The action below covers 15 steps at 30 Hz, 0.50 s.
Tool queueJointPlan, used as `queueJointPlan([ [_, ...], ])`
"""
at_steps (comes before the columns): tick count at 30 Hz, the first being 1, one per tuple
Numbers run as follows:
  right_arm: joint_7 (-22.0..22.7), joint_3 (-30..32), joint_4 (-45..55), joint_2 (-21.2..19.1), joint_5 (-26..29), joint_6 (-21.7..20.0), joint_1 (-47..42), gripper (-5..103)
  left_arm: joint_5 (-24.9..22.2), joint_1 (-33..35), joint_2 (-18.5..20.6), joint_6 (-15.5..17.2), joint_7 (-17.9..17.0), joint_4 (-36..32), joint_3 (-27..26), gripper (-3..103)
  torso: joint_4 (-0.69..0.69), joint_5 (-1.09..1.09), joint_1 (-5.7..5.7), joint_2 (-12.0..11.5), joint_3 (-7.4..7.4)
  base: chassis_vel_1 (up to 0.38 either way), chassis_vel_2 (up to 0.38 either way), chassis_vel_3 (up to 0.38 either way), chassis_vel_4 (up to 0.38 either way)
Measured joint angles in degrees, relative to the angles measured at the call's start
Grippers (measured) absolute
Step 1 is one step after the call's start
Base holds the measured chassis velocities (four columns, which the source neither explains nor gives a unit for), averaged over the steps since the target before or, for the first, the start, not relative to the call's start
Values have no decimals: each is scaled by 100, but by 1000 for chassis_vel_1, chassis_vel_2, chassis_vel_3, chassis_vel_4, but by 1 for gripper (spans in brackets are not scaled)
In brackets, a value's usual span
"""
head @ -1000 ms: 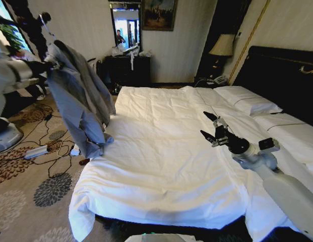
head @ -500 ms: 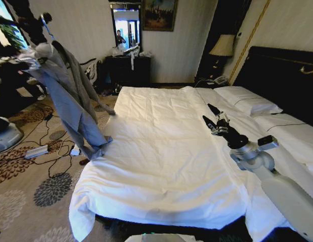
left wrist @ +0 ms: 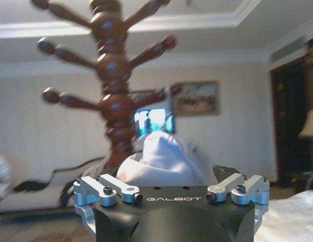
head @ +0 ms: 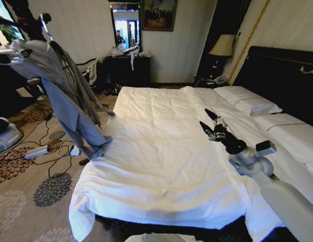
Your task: Pick up the clothes from the bed and hang them on the clothes hanger.
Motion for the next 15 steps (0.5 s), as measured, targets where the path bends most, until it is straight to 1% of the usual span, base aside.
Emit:
queueJointPlan([
  [2,0,-1,10,14,-8,0,-2,100,8,-6,-38,157,-258,0,20,100,0,1,0,0,0,0,0,0,0],
  [3,0,-1,10,14,-8,0,-2,100,8,-6,-38,157,-258,0,20,100,0,1,0,0,0,0,0,0,0],
  [4,0,-2,11,21,-13,0,-2,100,9,-8,-72,208,-407,3,23,100,-1,1,0,-1,0,0,0,0,0],
  [6,-1,-8,6,34,-30,0,-7,100,7,5,-190,338,-905,24,17,100,-2,0,1,-1,0,0,0,0,0],
  [7,-2,-11,-1,38,-38,0,-7,100,4,17,-234,364,-1081,37,10,100,-1,-1,1,-1,0,0,0,0,0],
  [8,-2,-11,-1,38,-38,0,-7,100,4,17,-234,364,-1081,37,10,100,-1,-1,1,-1,0,0,0,0,0],
  [11,-5,-22,-11,53,-59,0,-5,100,-9,72,-351,460,-1505,77,-60,100,-1,0,1,-1,0,0,0,0,0],
  [13,-5,-22,-12,58,-63,0,-6,100,-10,82,-374,474,-1557,86,-74,100,-1,0,1,-1,0,0,0,0,0],
  [14,-6,-21,-14,71,-74,1,-19,100,-11,112,-427,489,-1672,106,-102,100,-1,0,1,-1,1,0,0,0,0],
  [15,-8,-11,-15,81,-84,1,-38,100,-14,139,-467,485,-1716,109,-128,100,-1,0,1,-1,0,0,0,0,0],
])
